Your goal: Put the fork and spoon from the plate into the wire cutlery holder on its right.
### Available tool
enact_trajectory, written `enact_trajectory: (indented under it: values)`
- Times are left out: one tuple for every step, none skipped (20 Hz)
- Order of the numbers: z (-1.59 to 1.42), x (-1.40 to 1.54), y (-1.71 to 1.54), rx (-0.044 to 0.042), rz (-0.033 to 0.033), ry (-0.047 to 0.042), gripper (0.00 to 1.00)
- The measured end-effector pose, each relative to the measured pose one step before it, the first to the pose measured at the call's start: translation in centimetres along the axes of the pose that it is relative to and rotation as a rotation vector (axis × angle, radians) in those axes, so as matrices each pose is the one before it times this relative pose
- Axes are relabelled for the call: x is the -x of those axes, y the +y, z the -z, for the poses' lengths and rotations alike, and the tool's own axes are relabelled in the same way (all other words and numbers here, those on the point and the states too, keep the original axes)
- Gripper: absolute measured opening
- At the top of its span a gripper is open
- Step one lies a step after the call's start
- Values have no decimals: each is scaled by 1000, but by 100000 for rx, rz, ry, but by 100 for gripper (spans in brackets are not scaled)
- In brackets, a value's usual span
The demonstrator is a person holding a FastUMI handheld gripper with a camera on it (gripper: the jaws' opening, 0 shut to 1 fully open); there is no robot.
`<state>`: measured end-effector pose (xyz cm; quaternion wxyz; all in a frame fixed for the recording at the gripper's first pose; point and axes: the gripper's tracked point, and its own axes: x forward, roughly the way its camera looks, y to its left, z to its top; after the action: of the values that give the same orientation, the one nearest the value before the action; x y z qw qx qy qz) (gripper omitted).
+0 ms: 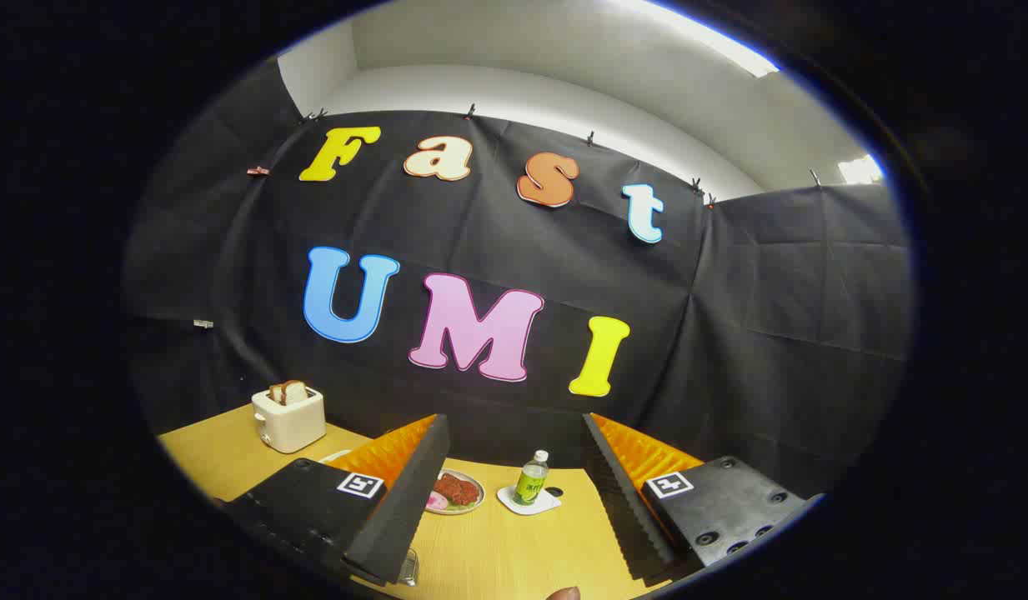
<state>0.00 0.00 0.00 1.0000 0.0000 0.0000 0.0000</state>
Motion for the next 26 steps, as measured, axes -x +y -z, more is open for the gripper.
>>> enact_trajectory:
  values:
    - [77,45,71,-106,119,146,98]
    - [-26,107,-41,-50,251,11,98]
    - [-92,30,-62,51,40,50,98]
    - [-24,44,61,116,-6,-74,98]
    - [-131,-5,-167,9,460,-17,98]
    - [-36,34,-48,-128,101,-171,98]
    - [-115,56,5,-90,162,-184,98]
    - [-49,-16,67,106,-13,-61,98]
    - [23,9,33,203,-33,74,98]
    - [50,103,211,180,-389,162,98]
    - [35,40,154,-3,-220,136,98]
    - [23,49,157,-109,-260,-9,98]
    - [16,32,241,-128,-290,205,98]
    - [151,-38,205,-12,-247,331,98]
    - [114,40,244,27,-469,389,98]
    - [92,67,244,47,-248,336,98]
    - [122,-11,235,24,-429,213,98]
    - [1,-32,292,97,-228,157,98]
    - [46,6,334,118,-423,293,98]
    - [138,-17,524,113,-753,411,98]
    - [122,85,599,78,-1006,778,98]
    - [187,99,637,-319,-1506,867,98]
    - [271,119,1096,-914,-2681,1958,98]
    - [741,159,1512,-1382,-4351,3986,98]
    - [1259,114,1961,-1856,-5732,6216,98]
    - [1512,183,1897,-1940,-5781,7181,98]
